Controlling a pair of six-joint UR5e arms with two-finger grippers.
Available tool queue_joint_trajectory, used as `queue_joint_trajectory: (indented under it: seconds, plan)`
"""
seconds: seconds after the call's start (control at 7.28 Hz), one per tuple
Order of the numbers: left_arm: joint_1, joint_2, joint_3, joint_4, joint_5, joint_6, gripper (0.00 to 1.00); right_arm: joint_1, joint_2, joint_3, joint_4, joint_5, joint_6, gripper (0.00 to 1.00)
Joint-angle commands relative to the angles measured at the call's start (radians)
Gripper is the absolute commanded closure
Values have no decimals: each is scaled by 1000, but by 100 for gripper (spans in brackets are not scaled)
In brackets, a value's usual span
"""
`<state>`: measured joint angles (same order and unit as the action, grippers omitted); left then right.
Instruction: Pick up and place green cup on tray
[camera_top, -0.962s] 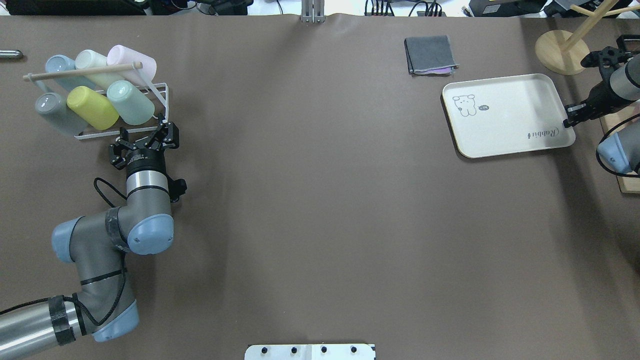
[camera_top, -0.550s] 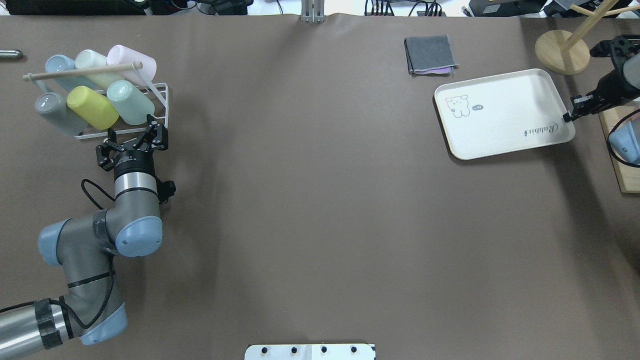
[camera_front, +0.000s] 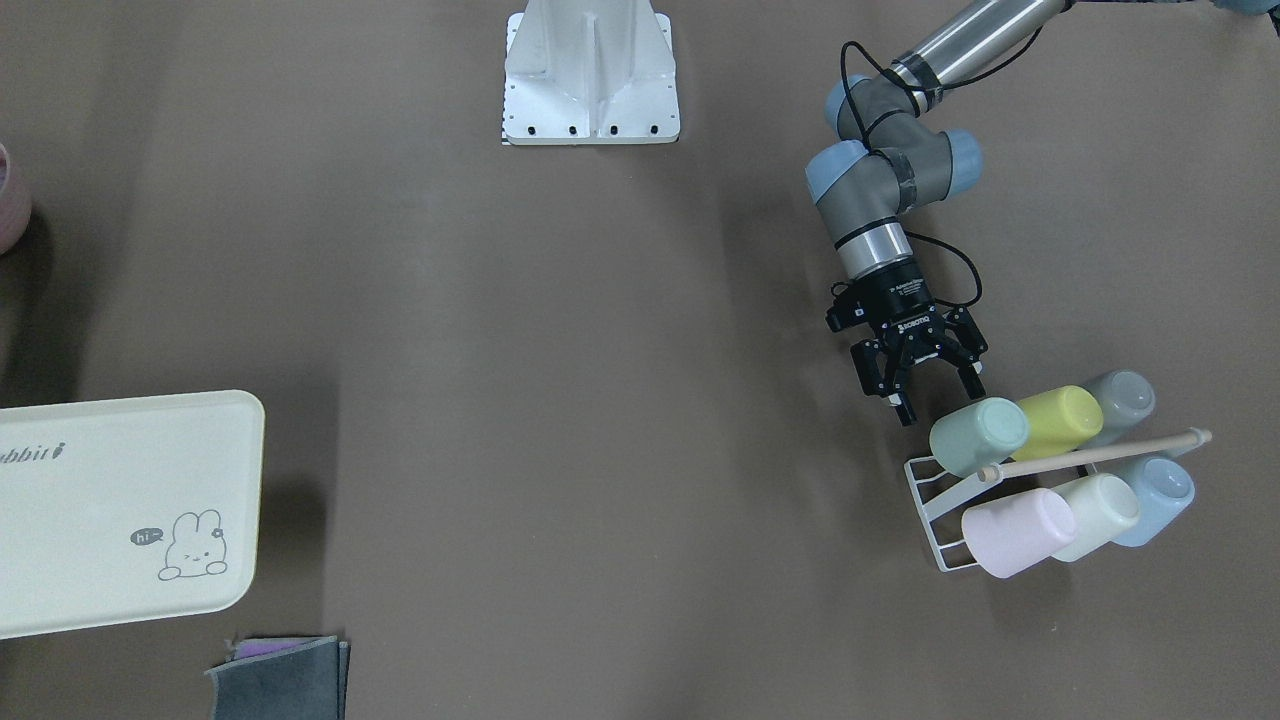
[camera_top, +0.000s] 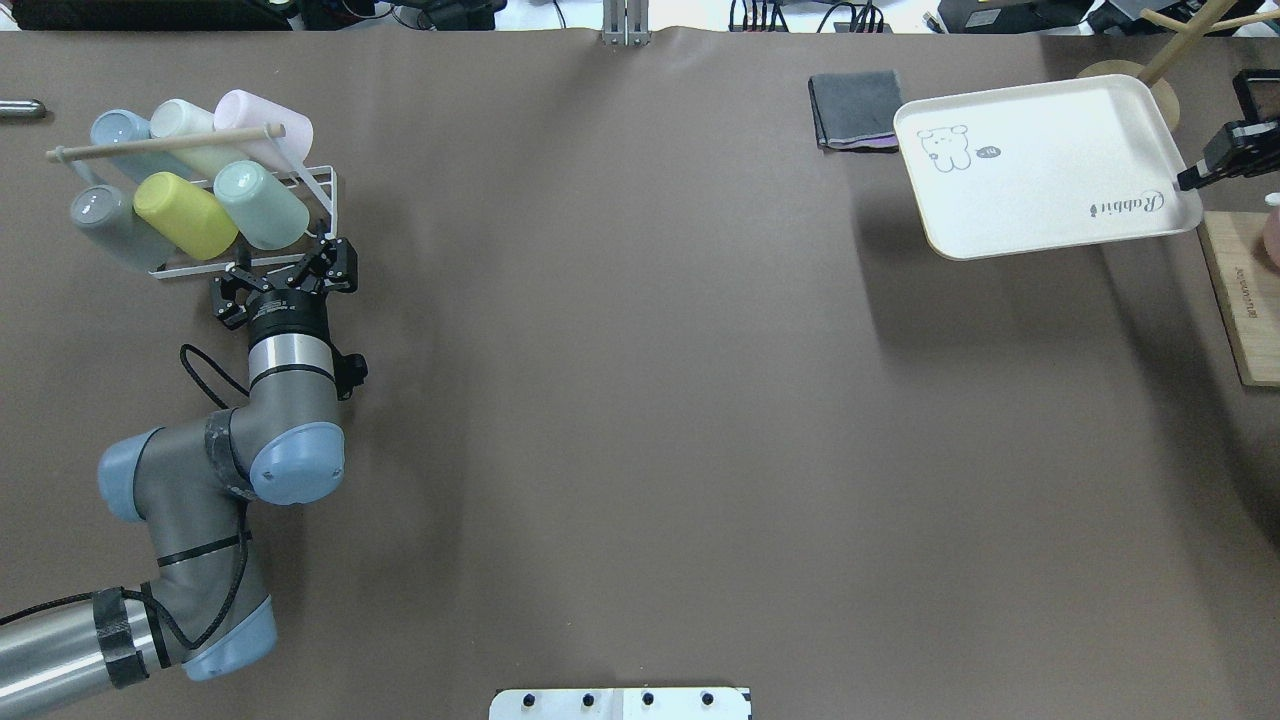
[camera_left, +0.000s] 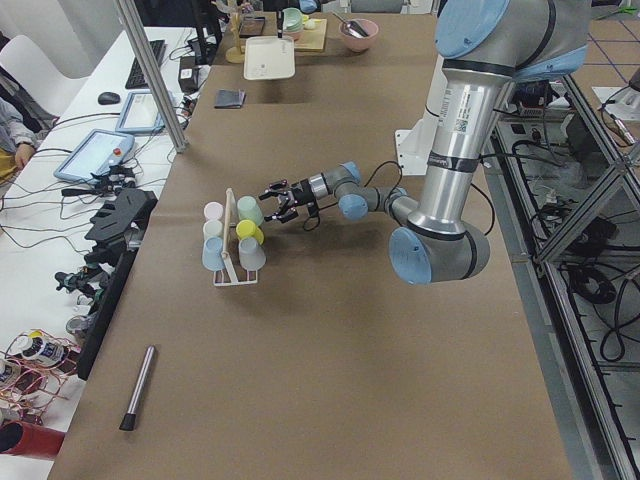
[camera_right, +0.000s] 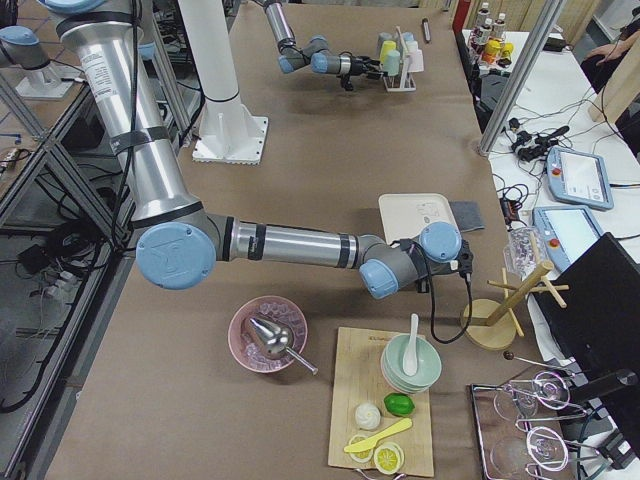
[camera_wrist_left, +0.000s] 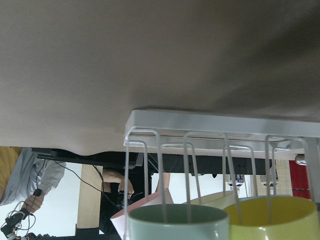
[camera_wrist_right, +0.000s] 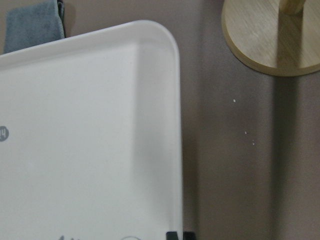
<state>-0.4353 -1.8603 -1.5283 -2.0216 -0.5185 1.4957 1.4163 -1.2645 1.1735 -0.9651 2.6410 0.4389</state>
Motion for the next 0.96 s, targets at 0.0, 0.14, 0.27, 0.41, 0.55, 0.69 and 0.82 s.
queue_joint_trajectory:
  seconds: [0.0,0.14,0.27,0.41,0.55,0.69,0.82]
  plan:
    - [-20,-3,2,-3,-2,-6,3,44,-9,66,0,88,24,100]
    - [-32,-2,4,-5,-2,-8,3,29,-1,112,2,86,91,100]
    - [-42,-2,13,-28,-2,-6,3,-29,14,170,2,77,188,100]
    - [-42,-2,63,-86,-2,-5,3,-83,36,219,3,38,289,100]
    - [-54,-2,91,-130,-6,1,3,-177,39,309,3,-67,413,100]
    - [-65,-5,97,-129,-8,1,3,-266,45,374,5,-147,540,100]
    - [-68,-5,99,-128,-8,1,3,-361,50,426,5,-259,631,100]
